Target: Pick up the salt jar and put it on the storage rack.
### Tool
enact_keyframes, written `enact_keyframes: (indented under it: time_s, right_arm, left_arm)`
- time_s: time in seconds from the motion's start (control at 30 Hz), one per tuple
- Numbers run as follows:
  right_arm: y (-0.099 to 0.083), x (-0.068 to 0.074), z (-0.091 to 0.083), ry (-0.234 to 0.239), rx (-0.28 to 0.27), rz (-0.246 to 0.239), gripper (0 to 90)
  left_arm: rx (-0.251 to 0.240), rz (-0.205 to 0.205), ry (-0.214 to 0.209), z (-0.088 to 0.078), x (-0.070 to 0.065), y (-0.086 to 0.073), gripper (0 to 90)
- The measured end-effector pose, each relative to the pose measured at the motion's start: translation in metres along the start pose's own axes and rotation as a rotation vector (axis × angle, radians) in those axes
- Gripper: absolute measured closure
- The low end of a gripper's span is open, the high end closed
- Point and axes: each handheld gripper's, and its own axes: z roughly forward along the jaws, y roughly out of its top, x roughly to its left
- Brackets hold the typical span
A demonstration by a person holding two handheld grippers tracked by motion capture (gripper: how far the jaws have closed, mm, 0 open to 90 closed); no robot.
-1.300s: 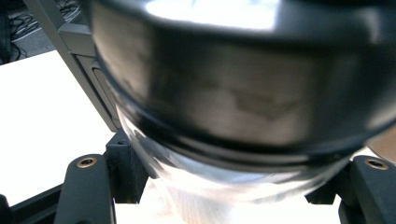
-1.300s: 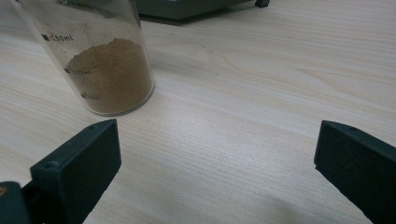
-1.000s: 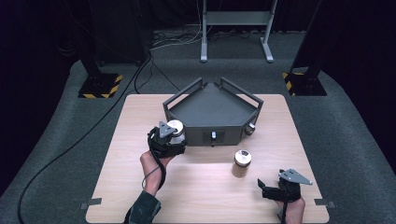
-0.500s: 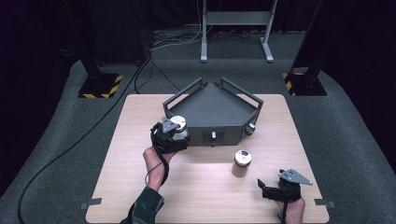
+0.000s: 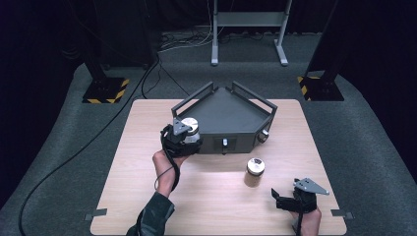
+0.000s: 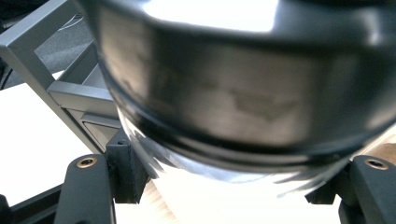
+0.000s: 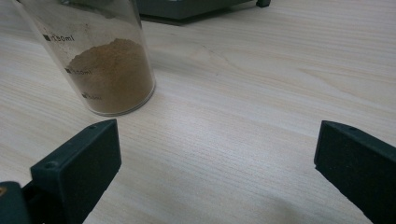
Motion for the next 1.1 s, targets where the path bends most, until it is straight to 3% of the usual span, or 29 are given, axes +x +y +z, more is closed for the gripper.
enact_keyframes:
  time_s: [1.1]
  right_arm:
    - [0.001, 0.0, 0.0, -0.001, 0.004, -0.001, 0.0]
  left_arm:
    - [-0.018, 0.027, -0.002, 0.004, -0.004, 0.027, 31.7]
